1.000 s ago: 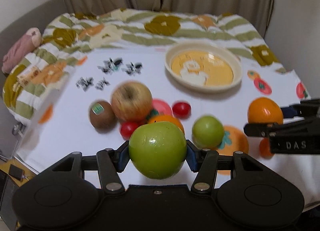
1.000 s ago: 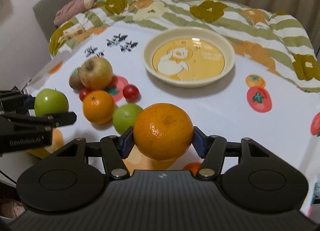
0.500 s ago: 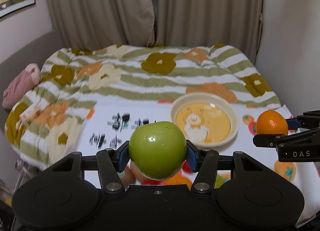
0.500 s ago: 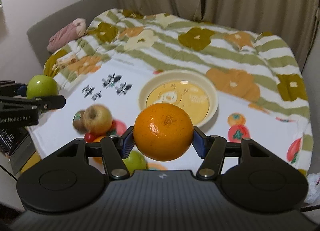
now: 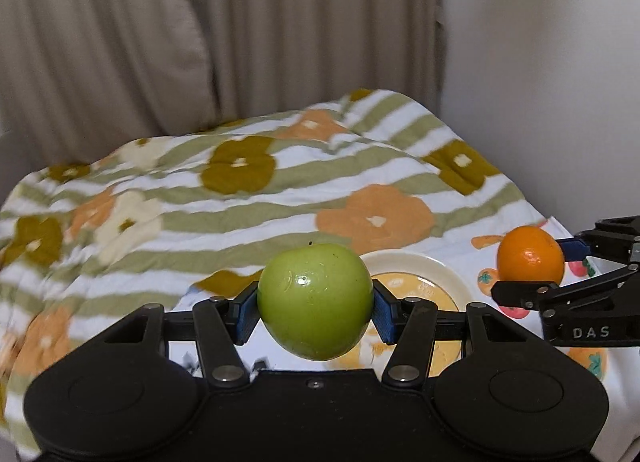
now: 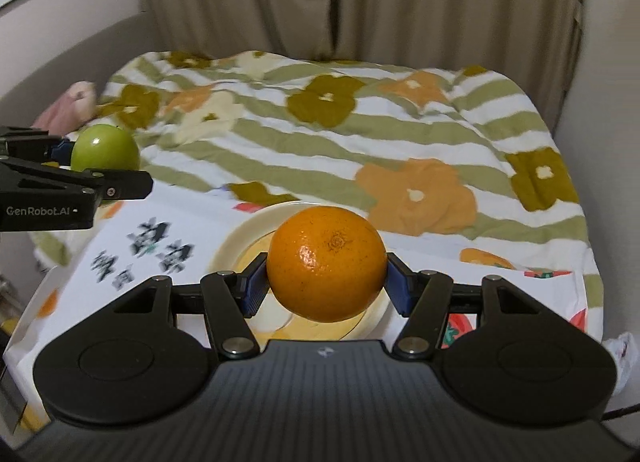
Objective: Organize fruits
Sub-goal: 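Carry the orange and green apple to the duck bowl with both tools, then release the green apple and orange into the bowl, opening both tools, then move both tools back toward the apple and kiwi, then grasp the red apple with the right tool while the left tool grasps the kiwi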
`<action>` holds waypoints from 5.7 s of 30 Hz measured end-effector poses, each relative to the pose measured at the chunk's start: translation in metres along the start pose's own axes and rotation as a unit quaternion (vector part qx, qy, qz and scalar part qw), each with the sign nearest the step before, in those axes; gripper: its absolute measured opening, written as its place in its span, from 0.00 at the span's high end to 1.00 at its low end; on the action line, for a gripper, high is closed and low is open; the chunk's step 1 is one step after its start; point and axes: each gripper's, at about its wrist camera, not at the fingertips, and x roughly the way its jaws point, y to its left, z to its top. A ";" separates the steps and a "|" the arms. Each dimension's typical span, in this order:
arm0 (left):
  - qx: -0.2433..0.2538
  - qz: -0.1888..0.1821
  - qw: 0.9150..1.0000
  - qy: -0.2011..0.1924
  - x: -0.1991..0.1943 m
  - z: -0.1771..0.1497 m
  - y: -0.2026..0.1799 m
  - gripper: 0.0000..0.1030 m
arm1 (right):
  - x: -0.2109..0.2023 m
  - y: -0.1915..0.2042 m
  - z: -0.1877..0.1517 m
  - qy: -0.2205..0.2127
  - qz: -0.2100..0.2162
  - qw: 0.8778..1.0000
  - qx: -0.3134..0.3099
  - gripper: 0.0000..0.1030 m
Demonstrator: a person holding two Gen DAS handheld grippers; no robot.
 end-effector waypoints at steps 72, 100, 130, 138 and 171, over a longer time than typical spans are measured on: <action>0.086 -0.034 0.994 0.063 0.085 -0.057 0.010 0.04 | 0.144 0.015 -0.016 0.033 -0.049 0.993 -0.100 0.00; -0.041 0.098 0.994 -0.037 -0.060 -0.062 -0.021 0.04 | -0.030 0.023 -0.010 -0.011 -0.026 0.996 -0.083 0.00; 0.019 0.057 0.998 0.003 -0.092 -0.180 0.036 0.04 | -0.031 0.134 -0.072 0.048 0.027 0.998 0.035 0.00; 0.096 -0.005 0.995 0.027 -0.051 -0.200 0.062 0.04 | 0.000 0.163 -0.085 0.066 0.005 0.995 0.076 0.00; 0.142 -0.149 0.975 0.086 0.029 -0.215 0.085 0.27 | 0.079 0.201 -0.100 0.108 -0.004 0.987 0.116 0.01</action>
